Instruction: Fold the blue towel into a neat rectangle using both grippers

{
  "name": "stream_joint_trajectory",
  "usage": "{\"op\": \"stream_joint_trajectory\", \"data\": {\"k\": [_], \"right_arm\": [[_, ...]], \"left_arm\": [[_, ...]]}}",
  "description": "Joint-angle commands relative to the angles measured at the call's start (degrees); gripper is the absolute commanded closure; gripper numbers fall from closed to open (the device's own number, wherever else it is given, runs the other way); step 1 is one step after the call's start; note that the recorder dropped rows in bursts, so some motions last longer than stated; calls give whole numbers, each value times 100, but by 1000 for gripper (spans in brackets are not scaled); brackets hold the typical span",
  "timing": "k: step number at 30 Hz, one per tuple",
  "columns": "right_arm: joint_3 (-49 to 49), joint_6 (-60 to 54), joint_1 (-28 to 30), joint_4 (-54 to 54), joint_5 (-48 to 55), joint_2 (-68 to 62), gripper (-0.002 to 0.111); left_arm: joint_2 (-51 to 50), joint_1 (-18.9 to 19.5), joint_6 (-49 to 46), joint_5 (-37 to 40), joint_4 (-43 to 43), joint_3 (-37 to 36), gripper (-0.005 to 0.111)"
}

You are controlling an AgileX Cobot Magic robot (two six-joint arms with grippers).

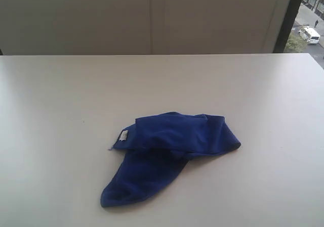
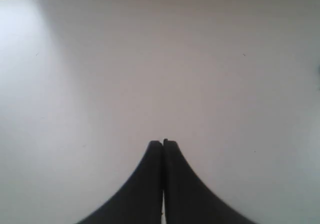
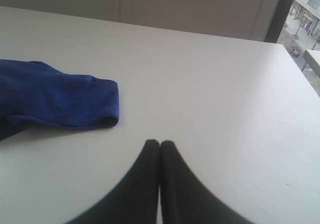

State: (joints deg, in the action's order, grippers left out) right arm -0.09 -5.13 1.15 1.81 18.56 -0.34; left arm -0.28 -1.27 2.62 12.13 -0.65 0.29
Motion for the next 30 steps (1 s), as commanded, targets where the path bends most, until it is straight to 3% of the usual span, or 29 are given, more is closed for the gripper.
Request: {"op": "stream_joint_trajectory", "data": {"k": [1, 8, 15, 22, 26, 30], "right_arm": [[9, -25, -9, 16, -60, 34, 108], [9, -25, -9, 16, -60, 34, 108], [9, -25, -9, 16, -60, 34, 108], [9, -25, -9, 16, -60, 34, 108], [9, -25, -9, 16, -60, 34, 108], [9, -25, -9, 16, -60, 34, 108]], "left_arm": [[28, -13, 13, -110, 11, -29, 107], [28, -13, 13, -352, 11, -29, 107], [28, -13, 72, -2388, 11, -29, 107], [28, -13, 2155, -3980, 11, -29, 107], [-33, -13, 2308, -4783, -124, -29, 107], [-540, -13, 2438, -4718, -776, 362, 107]]}}
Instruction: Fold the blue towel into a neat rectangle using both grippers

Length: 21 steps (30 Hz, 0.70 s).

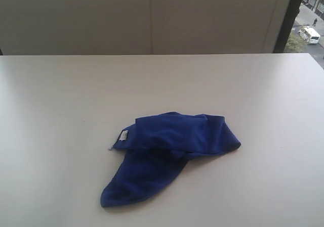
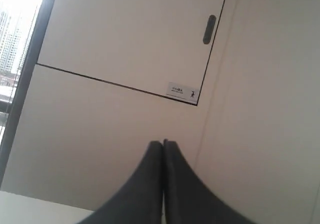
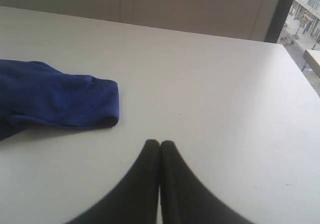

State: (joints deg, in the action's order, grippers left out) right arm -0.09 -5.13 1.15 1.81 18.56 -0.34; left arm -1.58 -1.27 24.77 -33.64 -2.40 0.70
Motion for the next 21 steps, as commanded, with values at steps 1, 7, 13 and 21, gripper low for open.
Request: {"op": "stream_joint_trajectory", "data": {"k": [1, 7, 13, 21], "right_arm": [[9, -25, -9, 16, -60, 34, 108], [9, -25, -9, 16, -60, 34, 108], [9, -25, -9, 16, -60, 34, 108], [9, -25, -9, 16, -60, 34, 108]], "left_arm": [[-573, -13, 475, -35, -996, 465, 107], [-1859, -13, 2343, 26, -4057, 1059, 107], [-3543, -13, 3855, -885, -6310, 1431, 107], [-5406, -13, 4106, -1738, -7412, 2655, 107]]}}
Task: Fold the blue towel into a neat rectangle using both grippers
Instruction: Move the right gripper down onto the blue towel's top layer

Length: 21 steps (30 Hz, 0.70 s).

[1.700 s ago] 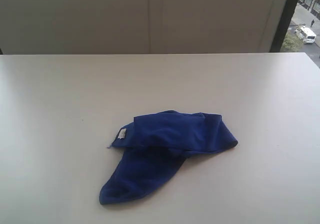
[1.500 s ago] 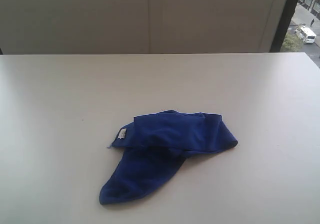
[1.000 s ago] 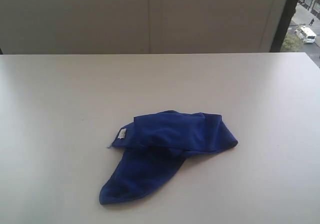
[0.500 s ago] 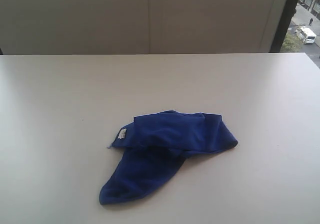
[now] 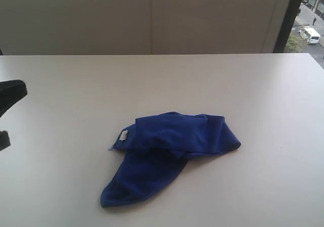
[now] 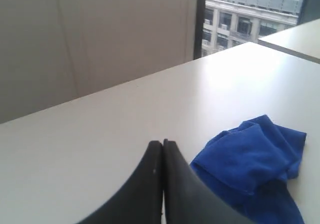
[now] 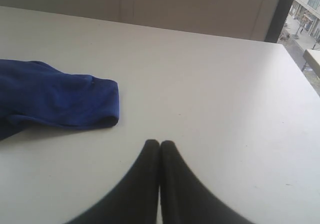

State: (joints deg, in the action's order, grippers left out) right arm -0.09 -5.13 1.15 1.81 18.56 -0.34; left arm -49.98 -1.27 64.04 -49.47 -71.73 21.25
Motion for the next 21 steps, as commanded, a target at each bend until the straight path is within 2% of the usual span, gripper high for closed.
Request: {"op": "stream_joint_trajectory", "data": {"k": [1, 4, 7, 11, 16, 19, 21], "right_arm": [[9, -25, -9, 16, -60, 34, 108], [9, -25, -9, 16, -60, 34, 108], [9, -25, -9, 16, -60, 34, 108], [9, -25, -9, 16, -60, 34, 108], [9, -104, -9, -106, -70, 34, 108], [9, -264, -9, -388, -75, 34, 108], [9, -264, -9, -456, -82, 34, 108]], "left_arm": [[-677, -24, 178, -30, -584, 769, 107], [-1025, -258, 167, 823, -846, 1398, 107], [-1424, -717, 167, 1874, -1437, 1983, 107], [-2089, -1417, 191, 2613, -2345, 2559, 107], [-2984, -2215, 128, 3092, -2608, 2706, 107], [-3540, -2475, -195, 3068, -2608, 2706, 107], [-4044, -2579, -442, 2718, -2608, 2706, 107]]}}
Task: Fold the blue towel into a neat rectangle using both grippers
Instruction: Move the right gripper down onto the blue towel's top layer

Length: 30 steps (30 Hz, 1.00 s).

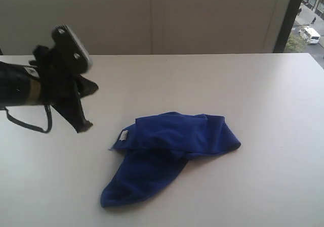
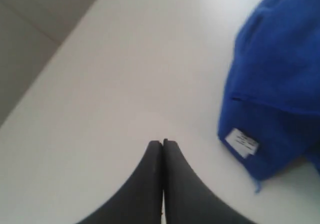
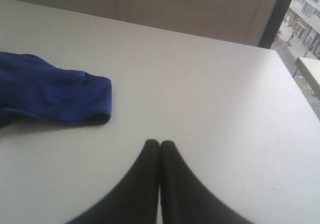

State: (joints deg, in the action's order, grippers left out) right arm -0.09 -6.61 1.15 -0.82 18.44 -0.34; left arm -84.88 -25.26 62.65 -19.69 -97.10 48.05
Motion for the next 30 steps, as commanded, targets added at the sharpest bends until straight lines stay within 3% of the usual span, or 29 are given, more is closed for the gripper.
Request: {"op": "stream_joint_trajectory", "data": {"k": [1, 4, 8, 10, 12, 14, 16, 19, 26, 30], "right_arm": [[9, -116, -9, -303, -148, 34, 108], [9, -116, -9, -372, -732, 34, 108], [9, 64, -9, -107, -2490, 34, 108], [9, 661, -9, -73, -3338, 34, 108], [9, 2088, -9, -61, -4270, 34, 108], [9, 2307, -9, -61, -5022, 34, 108], [0, 2631, -9, -51, -4515, 34, 108], [-411, 2643, -9, -22, -2962, -166, 108], [-1925, 2503, -9, -22, -1297, -2548, 108], [-3610, 661, -444, 897, 677, -4835, 108]], "left_arm": [[-812, -180, -357, -678, -71, 26, 107], [-1011, -180, -357, -900, -71, 26, 107], [-707, -180, 358, -1026, -102, -8, 107], [-440, -180, 1140, -1004, -285, -21, 107], [-72, -180, 1704, -860, -285, -240, 107], [362, -180, 1951, -686, -285, -635, 107], [640, -180, 2233, -607, -285, -1063, 107], [837, -180, 2326, -619, -285, -1482, 107], [864, -180, 2354, -890, -285, -1942, 107], [864, -180, 2354, -1167, -285, -1942, 107]]}}
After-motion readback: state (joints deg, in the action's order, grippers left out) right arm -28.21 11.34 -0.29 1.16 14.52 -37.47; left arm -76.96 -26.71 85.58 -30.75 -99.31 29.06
